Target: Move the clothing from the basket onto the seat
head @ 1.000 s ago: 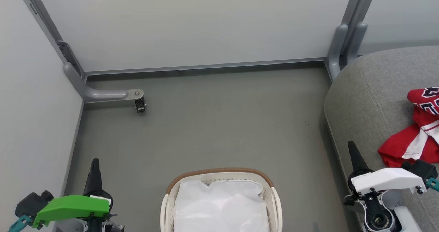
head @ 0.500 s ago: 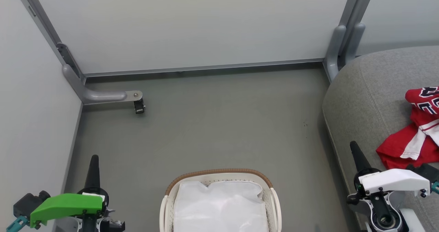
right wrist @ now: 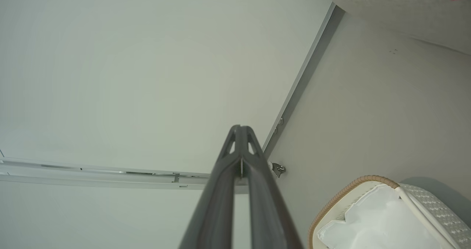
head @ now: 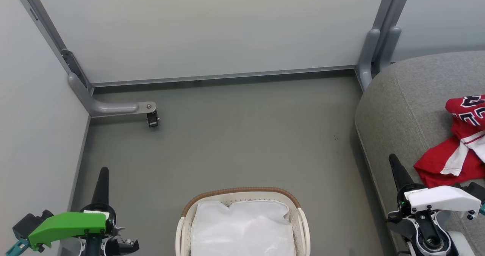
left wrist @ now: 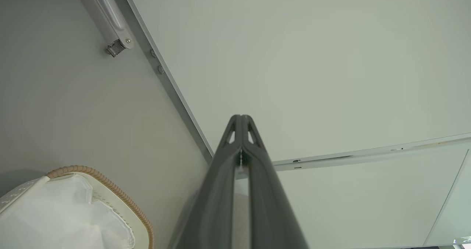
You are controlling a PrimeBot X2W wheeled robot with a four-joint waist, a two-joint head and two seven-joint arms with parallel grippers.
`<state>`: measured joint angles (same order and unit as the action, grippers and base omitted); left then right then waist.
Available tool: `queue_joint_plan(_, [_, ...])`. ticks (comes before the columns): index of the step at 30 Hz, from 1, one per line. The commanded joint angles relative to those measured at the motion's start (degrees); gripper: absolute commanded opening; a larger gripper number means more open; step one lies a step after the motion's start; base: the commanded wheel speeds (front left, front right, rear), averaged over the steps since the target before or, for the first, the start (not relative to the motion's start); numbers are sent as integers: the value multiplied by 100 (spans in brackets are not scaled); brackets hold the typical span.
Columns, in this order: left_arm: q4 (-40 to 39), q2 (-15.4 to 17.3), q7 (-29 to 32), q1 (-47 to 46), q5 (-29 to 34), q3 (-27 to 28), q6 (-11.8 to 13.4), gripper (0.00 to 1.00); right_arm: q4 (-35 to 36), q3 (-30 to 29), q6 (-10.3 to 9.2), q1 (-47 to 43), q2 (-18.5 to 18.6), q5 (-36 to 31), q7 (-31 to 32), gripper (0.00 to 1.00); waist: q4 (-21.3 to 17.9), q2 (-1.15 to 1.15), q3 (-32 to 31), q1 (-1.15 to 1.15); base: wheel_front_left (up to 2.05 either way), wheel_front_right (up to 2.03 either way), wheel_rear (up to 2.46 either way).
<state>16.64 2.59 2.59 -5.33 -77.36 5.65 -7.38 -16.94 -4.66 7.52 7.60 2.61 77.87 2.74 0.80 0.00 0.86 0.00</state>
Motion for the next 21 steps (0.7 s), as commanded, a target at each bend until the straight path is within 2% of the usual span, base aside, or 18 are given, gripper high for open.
queue_joint_plan(1, [-70,40,43,-109,-140,32,-15,0,76,-30,-4,-53,33,129,36,0,-3,0,-3,0,0,0,0])
queue_joint_plan(21, [-199,44,279,-125,-1006,77,-18,0,224,-139,-4,-127,39,968,262,0,-48,0,-41,0,0,0,0])
